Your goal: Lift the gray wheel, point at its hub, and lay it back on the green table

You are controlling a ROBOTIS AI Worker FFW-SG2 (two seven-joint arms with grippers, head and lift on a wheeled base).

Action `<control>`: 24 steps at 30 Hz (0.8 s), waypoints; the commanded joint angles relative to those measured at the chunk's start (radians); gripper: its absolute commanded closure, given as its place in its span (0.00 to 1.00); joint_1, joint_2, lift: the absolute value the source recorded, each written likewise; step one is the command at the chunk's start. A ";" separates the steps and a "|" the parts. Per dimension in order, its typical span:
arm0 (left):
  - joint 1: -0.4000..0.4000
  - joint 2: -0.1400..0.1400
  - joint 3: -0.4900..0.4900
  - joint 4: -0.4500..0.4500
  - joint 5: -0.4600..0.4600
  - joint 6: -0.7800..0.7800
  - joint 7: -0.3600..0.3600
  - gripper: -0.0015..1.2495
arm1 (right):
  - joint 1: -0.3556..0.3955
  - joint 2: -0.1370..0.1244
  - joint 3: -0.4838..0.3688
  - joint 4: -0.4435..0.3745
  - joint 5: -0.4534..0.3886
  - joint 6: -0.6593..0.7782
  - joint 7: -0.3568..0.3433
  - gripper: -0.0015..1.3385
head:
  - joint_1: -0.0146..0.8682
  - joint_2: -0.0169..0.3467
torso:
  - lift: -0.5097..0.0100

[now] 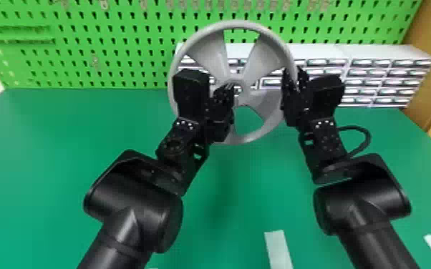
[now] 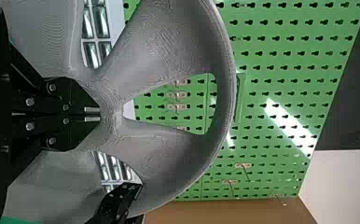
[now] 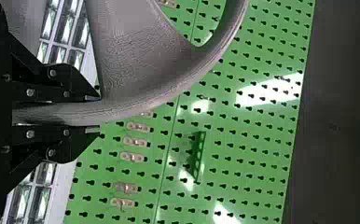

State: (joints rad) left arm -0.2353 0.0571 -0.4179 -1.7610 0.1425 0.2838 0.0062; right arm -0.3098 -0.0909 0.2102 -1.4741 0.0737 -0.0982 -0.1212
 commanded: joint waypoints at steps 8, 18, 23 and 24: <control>0.002 0.000 -0.006 0.000 0.003 0.005 0.002 0.98 | 0.000 -0.001 0.000 0.000 0.008 -0.008 0.000 0.91 | 0.80 0.18 | 0.80; -0.002 -0.002 -0.021 -0.005 0.008 0.052 0.034 0.98 | -0.006 -0.001 0.008 0.000 0.017 -0.012 0.000 0.91 | 0.80 0.18 | 0.80; -0.004 0.001 -0.038 -0.023 -0.003 0.074 0.095 0.98 | -0.008 -0.003 0.012 0.000 0.018 -0.012 0.000 0.91 | 0.80 0.18 | 0.80; -0.006 0.001 -0.042 -0.026 -0.004 0.075 0.112 0.98 | -0.008 -0.003 0.012 0.000 0.018 -0.012 0.000 0.91 | 0.80 0.18 | 0.80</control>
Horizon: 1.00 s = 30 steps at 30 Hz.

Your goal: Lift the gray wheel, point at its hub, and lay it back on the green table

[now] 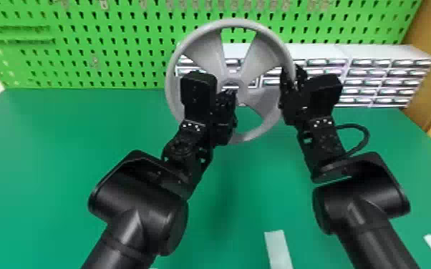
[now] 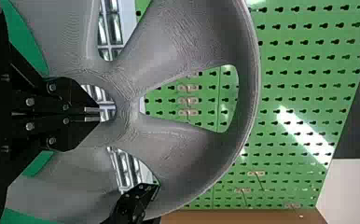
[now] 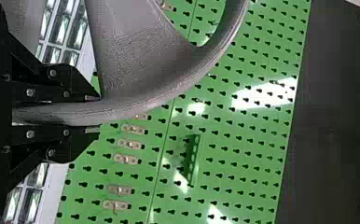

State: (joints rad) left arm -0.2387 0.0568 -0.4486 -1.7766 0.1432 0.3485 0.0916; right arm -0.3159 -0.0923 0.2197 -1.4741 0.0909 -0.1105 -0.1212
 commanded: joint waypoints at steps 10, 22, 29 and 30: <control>-0.005 0.014 -0.038 -0.030 0.012 0.021 0.108 0.98 | -0.003 -0.003 0.001 0.000 0.001 0.000 0.000 0.91 | 0.80 0.18 | 0.80; -0.002 0.026 -0.045 -0.049 0.039 0.021 0.106 0.98 | -0.003 -0.001 -0.008 0.000 0.004 0.000 0.000 0.91 | 0.80 0.18 | 0.80; 0.041 0.069 -0.041 -0.133 0.055 0.046 0.106 0.98 | -0.002 -0.001 -0.022 0.000 0.009 0.000 0.000 0.91 | 0.80 0.18 | 0.80; 0.053 0.074 -0.033 -0.149 0.055 0.049 0.106 0.98 | 0.000 -0.001 -0.026 0.000 0.010 0.000 0.000 0.91 | 0.80 0.18 | 0.80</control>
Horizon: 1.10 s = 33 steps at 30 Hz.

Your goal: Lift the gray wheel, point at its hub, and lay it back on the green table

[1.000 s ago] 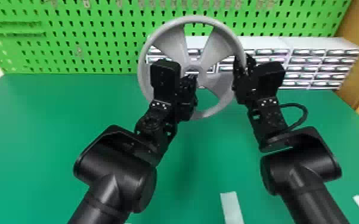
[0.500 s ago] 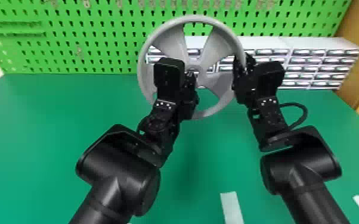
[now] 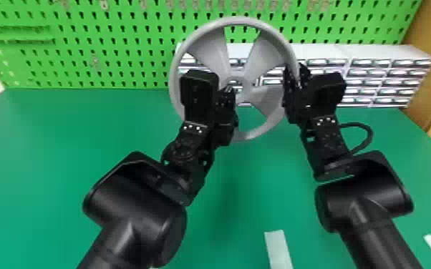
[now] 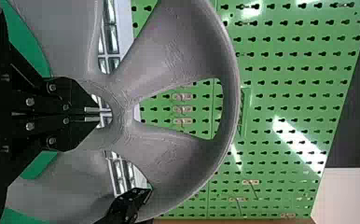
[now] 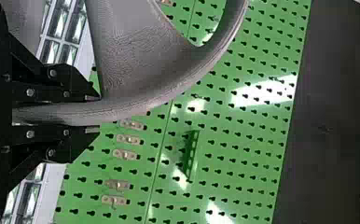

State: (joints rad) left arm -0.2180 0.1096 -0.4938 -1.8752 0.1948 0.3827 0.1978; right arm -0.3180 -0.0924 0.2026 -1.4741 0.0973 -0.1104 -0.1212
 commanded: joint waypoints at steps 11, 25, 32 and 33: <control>0.157 0.036 0.144 -0.191 0.011 0.036 0.000 0.98 | 0.014 0.005 -0.049 0.000 0.007 0.002 0.000 0.91 | 0.80 0.18 | 0.80; 0.267 0.022 0.276 -0.263 -0.011 0.048 0.000 0.98 | 0.027 0.006 -0.078 -0.003 0.008 0.002 0.000 0.91 | 0.80 0.18 | 0.80; 0.282 0.018 0.285 -0.271 -0.020 0.050 0.000 0.98 | 0.031 0.006 -0.078 -0.005 0.008 0.003 0.000 0.91 | 0.80 0.18 | 0.80; 0.282 0.018 0.285 -0.269 -0.021 0.050 0.000 0.98 | 0.031 0.008 -0.078 -0.005 0.008 0.003 0.000 0.91 | 0.80 0.18 | 0.80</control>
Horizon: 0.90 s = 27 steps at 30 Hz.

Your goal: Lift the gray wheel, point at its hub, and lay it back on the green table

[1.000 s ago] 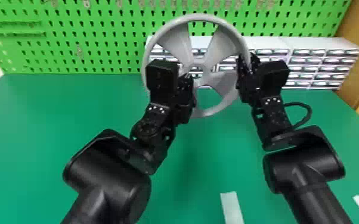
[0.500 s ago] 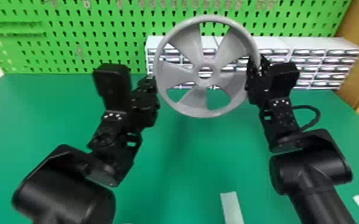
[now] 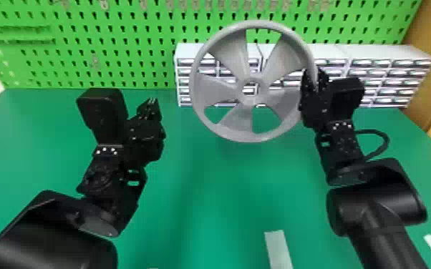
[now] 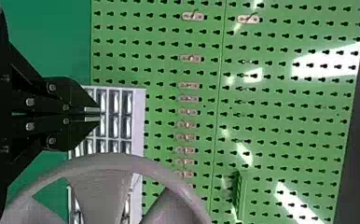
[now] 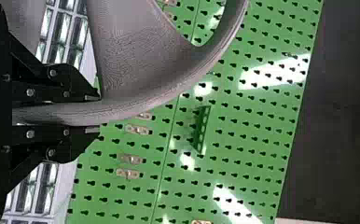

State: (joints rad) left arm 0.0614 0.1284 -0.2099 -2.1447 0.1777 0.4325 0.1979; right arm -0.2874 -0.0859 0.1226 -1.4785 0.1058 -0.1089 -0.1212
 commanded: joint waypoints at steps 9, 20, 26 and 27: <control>0.003 -0.001 0.006 0.000 -0.007 0.000 0.000 0.98 | 0.014 0.001 0.009 -0.017 -0.017 0.015 0.000 0.91 | 0.80 0.18 | 0.80; 0.000 0.000 -0.010 0.011 -0.004 0.009 -0.002 0.98 | 0.050 -0.012 0.038 -0.112 -0.061 0.112 0.000 0.91 | 0.80 0.18 | 0.80; -0.002 0.000 -0.010 0.011 -0.004 0.009 -0.002 0.98 | 0.070 -0.017 0.040 -0.195 -0.092 0.222 0.000 0.91 | 0.80 0.18 | 0.80; -0.002 0.000 -0.013 0.011 -0.003 0.009 -0.003 0.98 | 0.073 -0.018 0.040 -0.217 -0.100 0.261 0.000 0.91 | 0.80 0.18 | 0.80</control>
State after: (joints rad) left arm 0.0612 0.1287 -0.2192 -2.1340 0.1734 0.4419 0.1962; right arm -0.2280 -0.1005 0.1621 -1.6276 0.0246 0.0510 -0.1212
